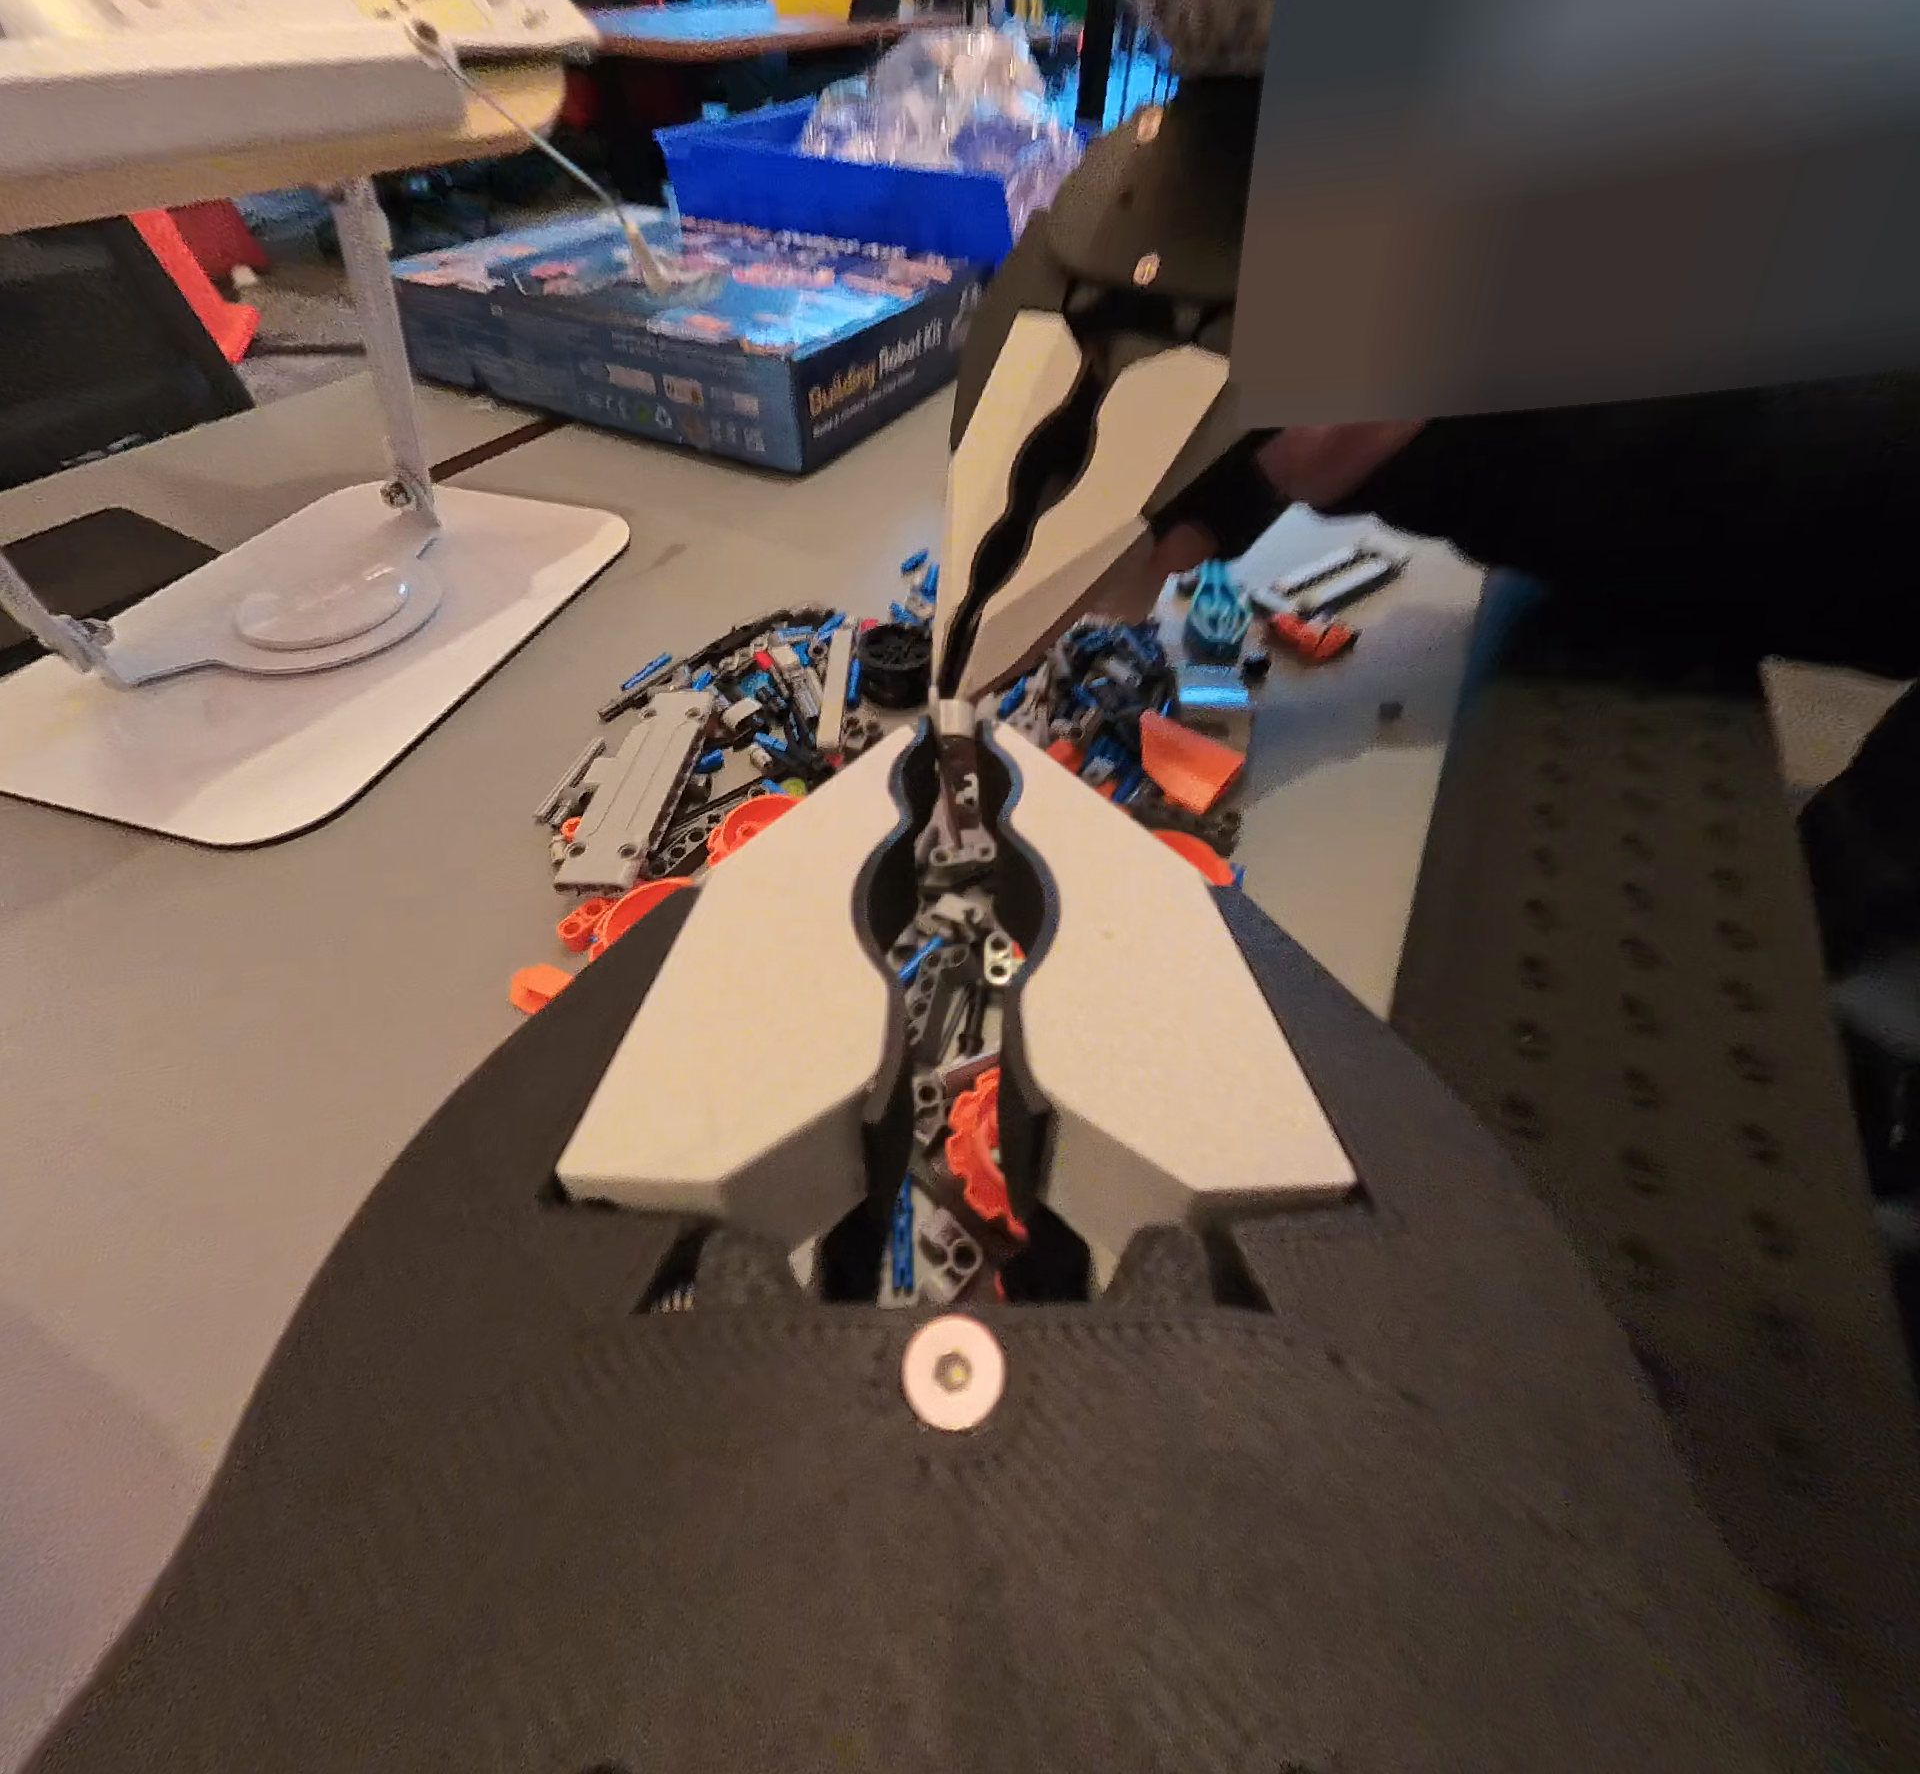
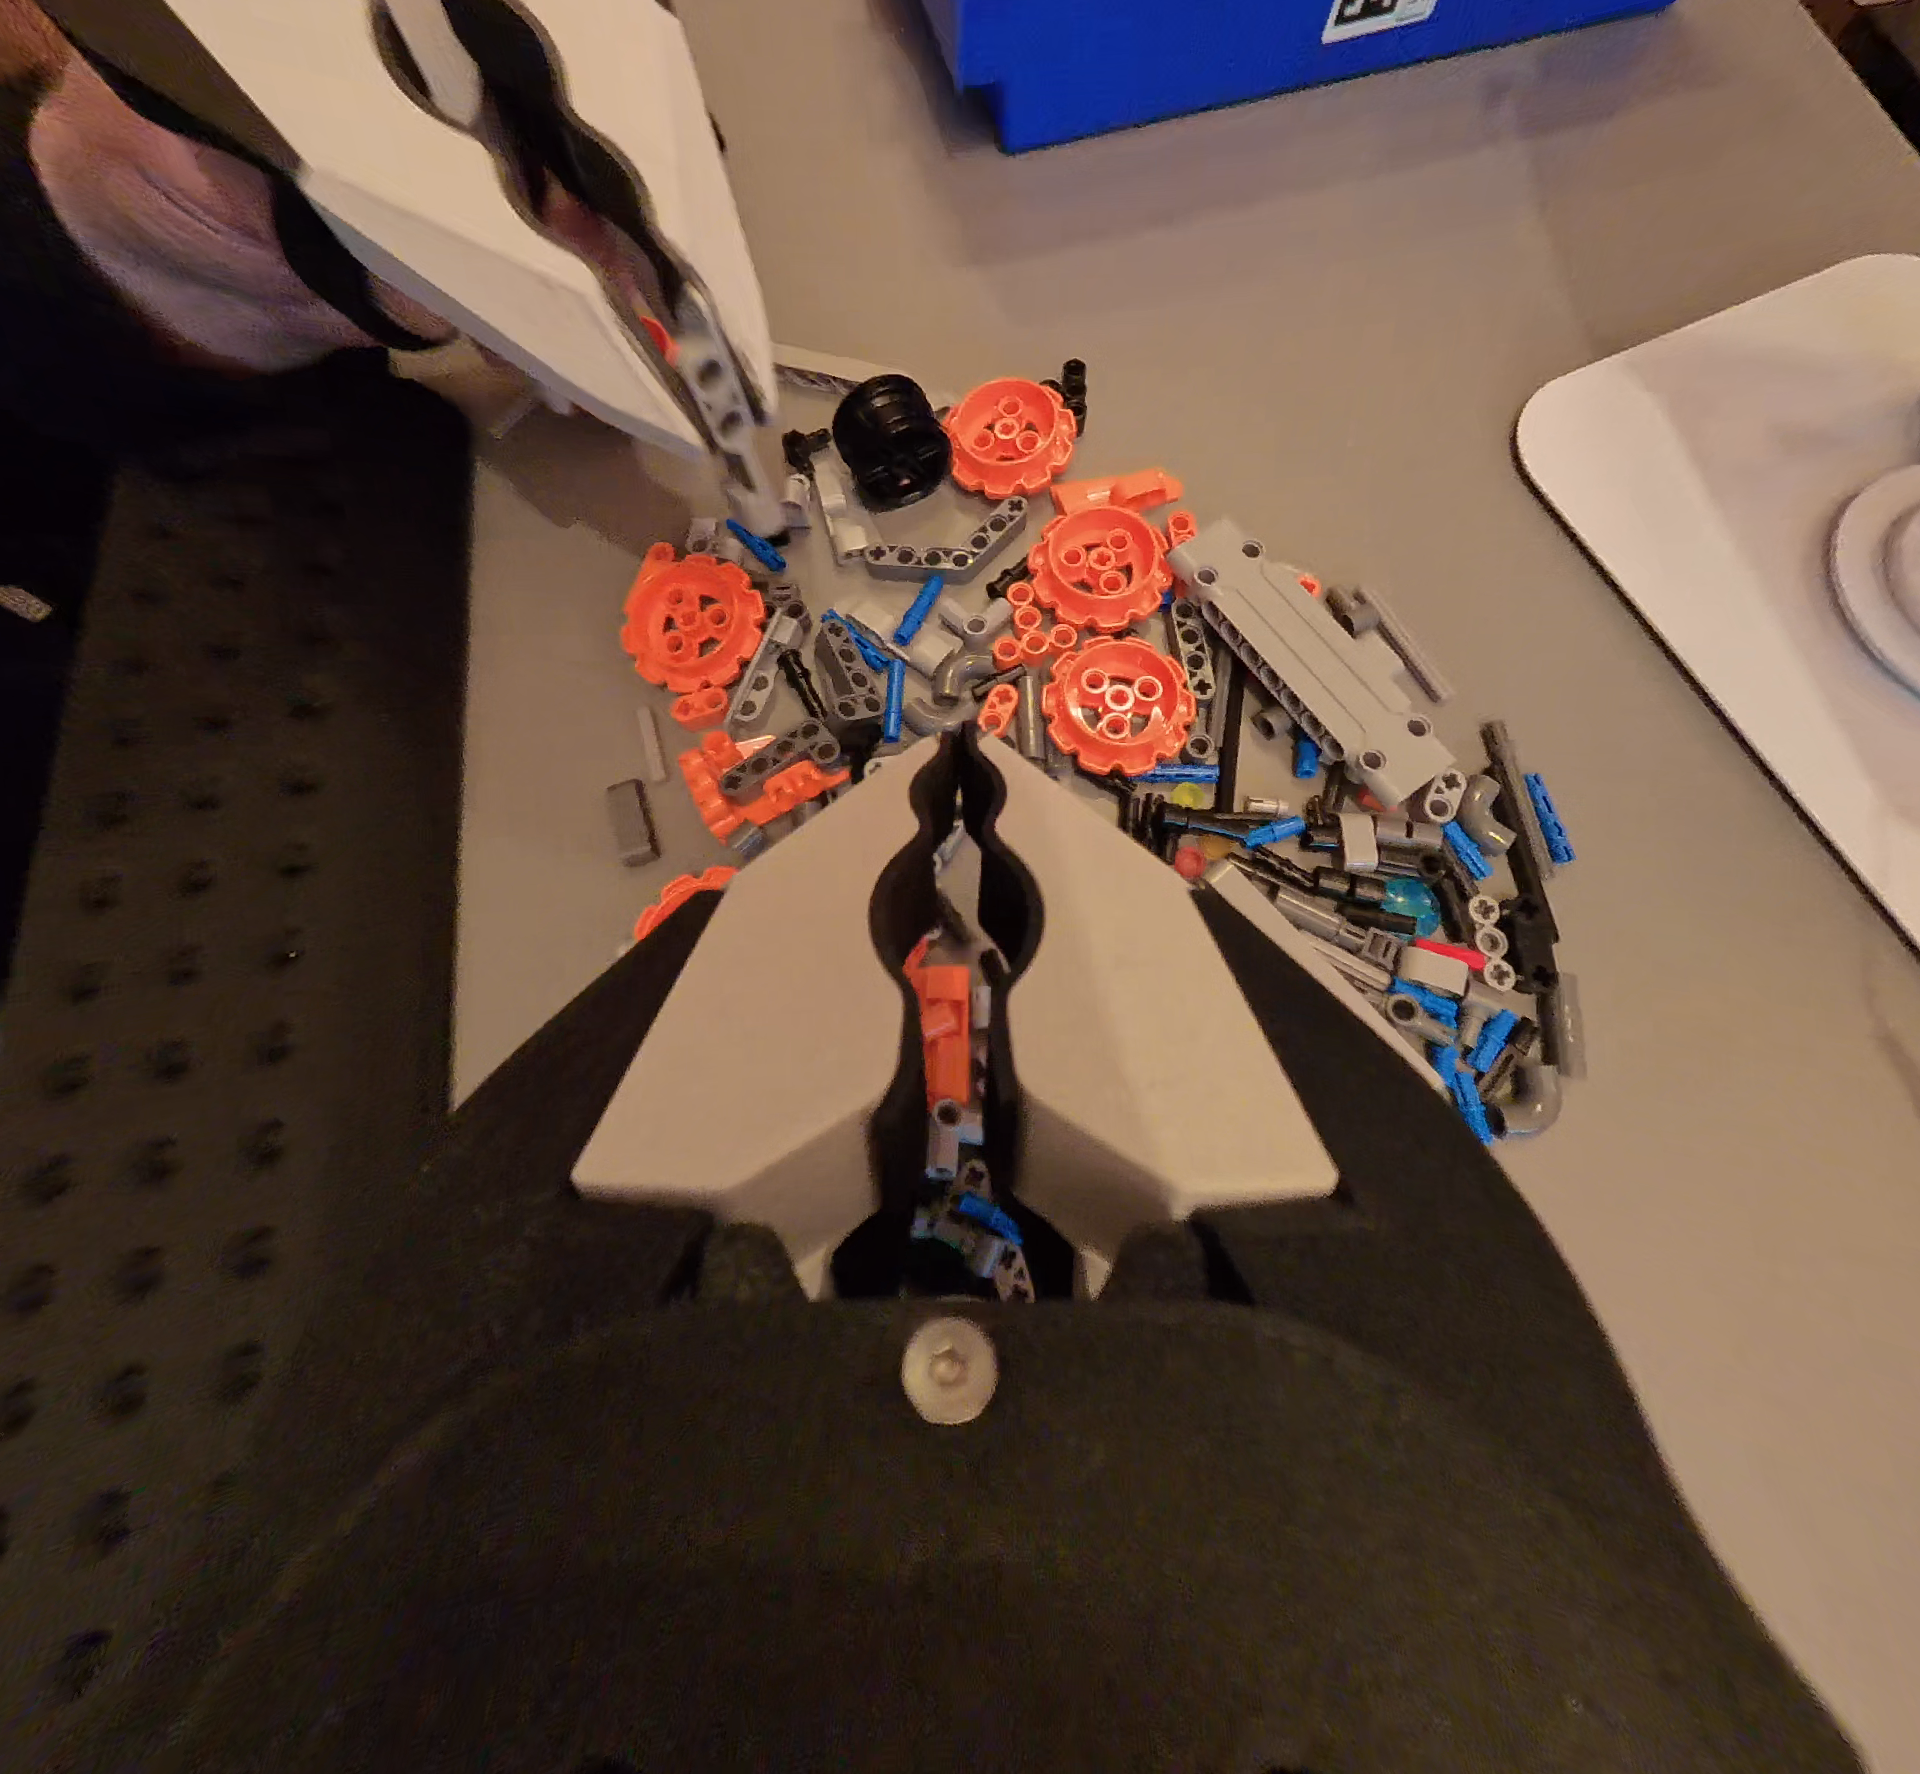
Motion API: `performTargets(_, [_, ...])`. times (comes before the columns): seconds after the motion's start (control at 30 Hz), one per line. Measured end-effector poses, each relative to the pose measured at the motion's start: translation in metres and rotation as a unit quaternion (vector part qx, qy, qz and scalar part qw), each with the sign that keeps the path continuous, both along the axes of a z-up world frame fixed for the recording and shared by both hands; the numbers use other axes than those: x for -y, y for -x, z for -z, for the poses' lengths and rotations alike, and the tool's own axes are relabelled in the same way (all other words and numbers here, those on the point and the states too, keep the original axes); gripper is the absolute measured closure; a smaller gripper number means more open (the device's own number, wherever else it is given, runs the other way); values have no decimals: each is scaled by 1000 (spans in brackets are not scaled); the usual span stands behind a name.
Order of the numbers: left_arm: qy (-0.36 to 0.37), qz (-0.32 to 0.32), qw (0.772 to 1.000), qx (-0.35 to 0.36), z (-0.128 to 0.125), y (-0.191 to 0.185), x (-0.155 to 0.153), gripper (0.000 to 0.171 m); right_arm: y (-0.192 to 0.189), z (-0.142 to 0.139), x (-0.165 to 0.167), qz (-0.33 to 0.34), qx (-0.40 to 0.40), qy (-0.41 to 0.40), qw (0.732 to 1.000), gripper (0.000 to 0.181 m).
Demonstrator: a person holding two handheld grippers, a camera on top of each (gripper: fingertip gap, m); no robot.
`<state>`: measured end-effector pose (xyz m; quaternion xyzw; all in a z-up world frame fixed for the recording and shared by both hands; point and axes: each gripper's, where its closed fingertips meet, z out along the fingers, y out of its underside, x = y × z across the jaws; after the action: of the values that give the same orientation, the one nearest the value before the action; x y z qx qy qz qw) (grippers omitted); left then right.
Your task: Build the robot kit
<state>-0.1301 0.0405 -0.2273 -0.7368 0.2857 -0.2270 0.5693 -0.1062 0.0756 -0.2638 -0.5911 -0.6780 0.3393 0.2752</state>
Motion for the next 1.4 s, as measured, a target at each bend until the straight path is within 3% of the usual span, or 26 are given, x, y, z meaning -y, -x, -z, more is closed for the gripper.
performTargets(0.07, [8, -4, 999, -43, 8, 1, -3, 168, -4, 0, -3, 7, 6, -17, 1000, 181])
performTargets(0.23, [30, -5, 997, -67, 20, 2, -6, 168, -22, 23, -12, 14, 59, -17, 998, 178])
performTargets(0.6, [34, 2, 998, -46, 23, -1, -9, 168, -24, 62, -7, -2, 127, -41, 991, 175])
performTargets(0.87, [37, 8, 998, -44, 25, -2, -8, 168, -20, 60, -5, 1, 114, -30, 993, 181])
performTargets(1.4, [37, 8, 998, -43, 26, -3, -8, 168, -9, 62, -1, 16, 115, -1, 993, 167])
